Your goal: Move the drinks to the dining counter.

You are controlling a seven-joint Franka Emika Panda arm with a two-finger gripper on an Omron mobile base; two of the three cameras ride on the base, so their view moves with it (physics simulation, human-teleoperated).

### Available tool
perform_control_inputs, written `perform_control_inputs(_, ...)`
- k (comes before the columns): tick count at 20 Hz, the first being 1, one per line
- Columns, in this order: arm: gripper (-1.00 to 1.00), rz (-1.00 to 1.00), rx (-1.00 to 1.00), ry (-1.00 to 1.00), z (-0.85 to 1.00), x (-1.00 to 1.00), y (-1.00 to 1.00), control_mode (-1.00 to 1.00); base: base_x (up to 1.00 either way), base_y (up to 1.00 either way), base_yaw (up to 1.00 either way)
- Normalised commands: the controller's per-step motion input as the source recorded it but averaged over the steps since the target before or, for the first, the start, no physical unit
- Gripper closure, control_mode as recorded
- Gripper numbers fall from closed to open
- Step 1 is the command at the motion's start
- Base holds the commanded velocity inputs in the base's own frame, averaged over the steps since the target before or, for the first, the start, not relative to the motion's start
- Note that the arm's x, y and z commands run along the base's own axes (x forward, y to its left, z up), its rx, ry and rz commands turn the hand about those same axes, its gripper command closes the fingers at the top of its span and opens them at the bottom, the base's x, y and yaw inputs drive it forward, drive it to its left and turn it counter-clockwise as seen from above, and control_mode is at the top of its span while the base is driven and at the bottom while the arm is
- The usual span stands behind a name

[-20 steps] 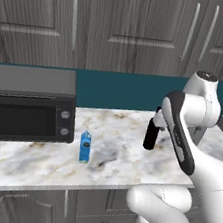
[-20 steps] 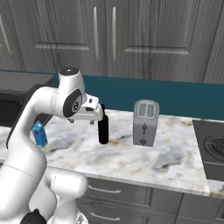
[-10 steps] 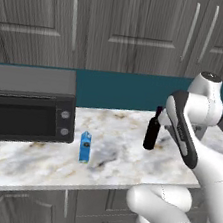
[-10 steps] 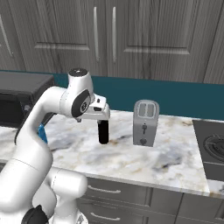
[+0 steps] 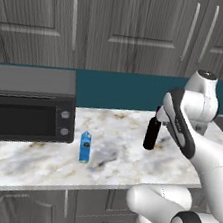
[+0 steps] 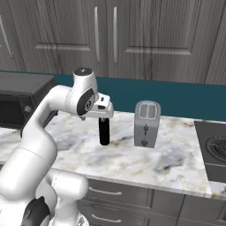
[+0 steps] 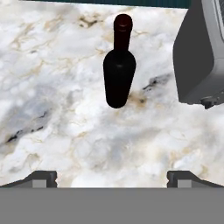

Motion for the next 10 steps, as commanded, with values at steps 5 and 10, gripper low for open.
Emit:
perform_control_inputs(5, -1.00, 0.00, 0.00, 0.00, -0.13, 0.10, 0.00, -1.00, 0.00, 0.00, 0.00)
perform_control_inputs(10, -1.00, -0.01, 0.00, 0.00, -0.16, 0.12, 0.00, -1.00, 0.00, 0.00, 0.00)
